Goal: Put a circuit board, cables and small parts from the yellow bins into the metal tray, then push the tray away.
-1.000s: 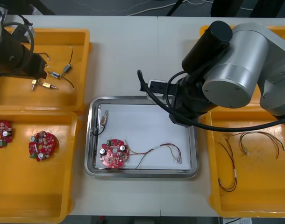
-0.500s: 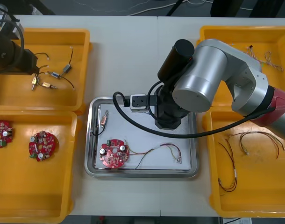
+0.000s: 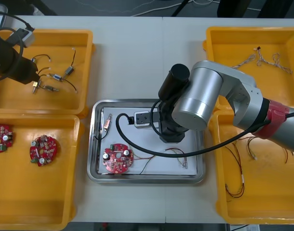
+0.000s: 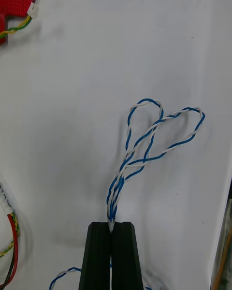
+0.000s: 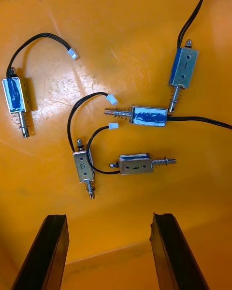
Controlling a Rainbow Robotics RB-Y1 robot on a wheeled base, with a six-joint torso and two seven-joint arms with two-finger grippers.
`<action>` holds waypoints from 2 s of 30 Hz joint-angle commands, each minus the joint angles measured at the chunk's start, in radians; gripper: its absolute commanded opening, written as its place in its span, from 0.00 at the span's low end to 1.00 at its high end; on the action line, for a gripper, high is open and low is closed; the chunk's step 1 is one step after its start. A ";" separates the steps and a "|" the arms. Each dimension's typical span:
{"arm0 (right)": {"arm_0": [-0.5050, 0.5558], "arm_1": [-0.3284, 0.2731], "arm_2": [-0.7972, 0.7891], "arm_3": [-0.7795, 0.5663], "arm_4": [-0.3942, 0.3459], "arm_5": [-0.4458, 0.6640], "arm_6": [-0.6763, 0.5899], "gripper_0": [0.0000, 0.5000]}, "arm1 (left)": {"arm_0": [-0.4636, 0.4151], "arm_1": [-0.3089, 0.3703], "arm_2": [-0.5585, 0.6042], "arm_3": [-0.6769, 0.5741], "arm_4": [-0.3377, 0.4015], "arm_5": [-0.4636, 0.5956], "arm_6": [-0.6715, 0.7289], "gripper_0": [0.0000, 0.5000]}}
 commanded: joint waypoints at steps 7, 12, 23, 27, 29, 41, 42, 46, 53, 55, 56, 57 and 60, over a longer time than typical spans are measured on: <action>-0.042 0.013 0.018 -0.006 0.019 -0.008 0.035 0.47 | -0.021 0.048 0.065 0.116 0.065 -0.073 -0.056 1.00; -0.042 0.013 0.016 -0.006 0.016 -0.011 0.027 0.95 | -0.021 0.048 0.068 0.168 0.084 -0.087 -0.056 1.00; -0.042 0.007 -0.045 -0.006 -0.009 -0.002 0.030 1.00 | -0.021 0.048 0.069 0.274 0.115 -0.170 -0.074 1.00; -0.044 0.007 -0.064 -0.006 -0.007 0.004 0.025 1.00 | -0.023 0.048 0.069 0.291 0.108 -0.196 -0.076 1.00; -0.042 0.007 -0.083 -0.006 -0.015 0.024 0.024 1.00 | -0.023 0.048 0.068 0.300 0.107 -0.216 -0.077 1.00; -0.042 0.013 -0.309 -0.031 -0.129 0.288 -0.034 1.00 | -0.024 0.048 0.037 0.311 0.072 -0.267 -0.077 0.99; -0.042 0.013 -0.318 -0.035 -0.129 0.302 -0.047 1.00 | -0.026 0.048 0.036 0.314 0.072 -0.268 -0.079 0.99; -0.041 0.011 -0.389 -0.071 -0.132 0.394 -0.152 1.00 | -0.024 0.048 0.029 0.337 0.069 -0.277 -0.094 0.98; -0.016 0.011 -0.521 -0.121 -0.127 0.552 -0.352 1.00 | -0.026 0.046 0.010 0.356 0.058 -0.299 -0.107 0.92; 0.002 0.008 -0.556 -0.144 -0.124 0.556 -0.399 1.00 | -0.024 0.046 0.005 0.356 0.056 -0.302 -0.107 0.92; 0.021 0.005 -0.580 -0.164 -0.119 0.556 -0.433 1.00 | -0.024 0.043 0.005 0.356 0.056 -0.302 -0.108 0.91; 0.039 -0.001 -0.602 -0.189 -0.115 0.556 -0.465 1.00 | -0.024 0.040 0.003 0.356 0.053 -0.304 -0.108 0.89; 0.077 -0.019 -0.636 -0.239 -0.101 0.556 -0.527 1.00 | -0.026 0.032 0.003 0.356 0.047 -0.305 -0.111 0.89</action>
